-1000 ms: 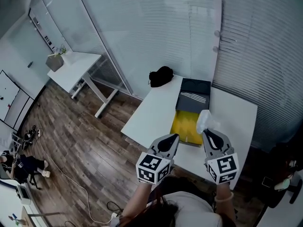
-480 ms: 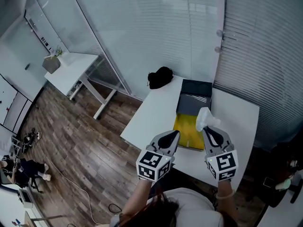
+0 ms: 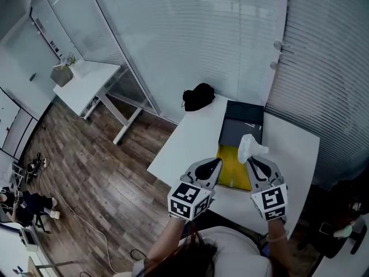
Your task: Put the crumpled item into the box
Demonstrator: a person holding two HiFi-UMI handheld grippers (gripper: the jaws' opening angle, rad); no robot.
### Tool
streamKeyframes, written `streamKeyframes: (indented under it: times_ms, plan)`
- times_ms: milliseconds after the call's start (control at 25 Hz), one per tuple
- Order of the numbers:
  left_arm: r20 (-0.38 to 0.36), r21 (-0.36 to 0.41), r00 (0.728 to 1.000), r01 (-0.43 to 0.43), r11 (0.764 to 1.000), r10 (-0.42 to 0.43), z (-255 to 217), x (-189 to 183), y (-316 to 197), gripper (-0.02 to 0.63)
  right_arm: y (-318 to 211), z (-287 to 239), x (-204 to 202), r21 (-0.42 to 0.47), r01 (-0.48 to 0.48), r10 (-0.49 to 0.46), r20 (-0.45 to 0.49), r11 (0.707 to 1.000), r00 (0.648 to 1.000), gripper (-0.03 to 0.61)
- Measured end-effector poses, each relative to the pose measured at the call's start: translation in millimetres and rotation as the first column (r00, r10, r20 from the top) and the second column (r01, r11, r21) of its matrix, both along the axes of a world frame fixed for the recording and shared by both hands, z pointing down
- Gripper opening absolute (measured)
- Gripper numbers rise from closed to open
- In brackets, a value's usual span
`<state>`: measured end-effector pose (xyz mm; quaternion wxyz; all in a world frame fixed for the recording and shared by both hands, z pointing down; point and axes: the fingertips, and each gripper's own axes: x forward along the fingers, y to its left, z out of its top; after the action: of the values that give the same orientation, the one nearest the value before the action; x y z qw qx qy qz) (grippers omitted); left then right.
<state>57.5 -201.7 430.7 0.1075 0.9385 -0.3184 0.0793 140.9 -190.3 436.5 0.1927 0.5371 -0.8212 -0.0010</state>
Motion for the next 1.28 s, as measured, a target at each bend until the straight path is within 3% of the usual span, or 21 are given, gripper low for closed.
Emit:
streamKeyframes:
  times_ms: [560, 920, 1280]
  plan:
    - [0.007, 0.015, 1.000, -0.024, 1.000, 0.024, 3.6, -0.9, -25.3, 0.018, -29.2, 41.2, -6.2, -0.072, 0.058, -0.066, -0.114, 0.996, 0.991, 0.043]
    - [0.006, 0.010, 1.000, -0.011, 1.000, 0.011, 7.5, -1.2, -34.8, 0.018, -43.9, 70.7, -8.1, -0.131, 0.101, -0.127, -0.212, 0.986, 0.969, 0.043]
    - [0.012, 0.001, 1.000, -0.003, 1.000, 0.003, 13.5, -3.4, -39.6, 0.018, -48.7, 103.8, -21.4, -0.205, 0.161, -0.211, -0.253, 0.966, 0.944, 0.043]
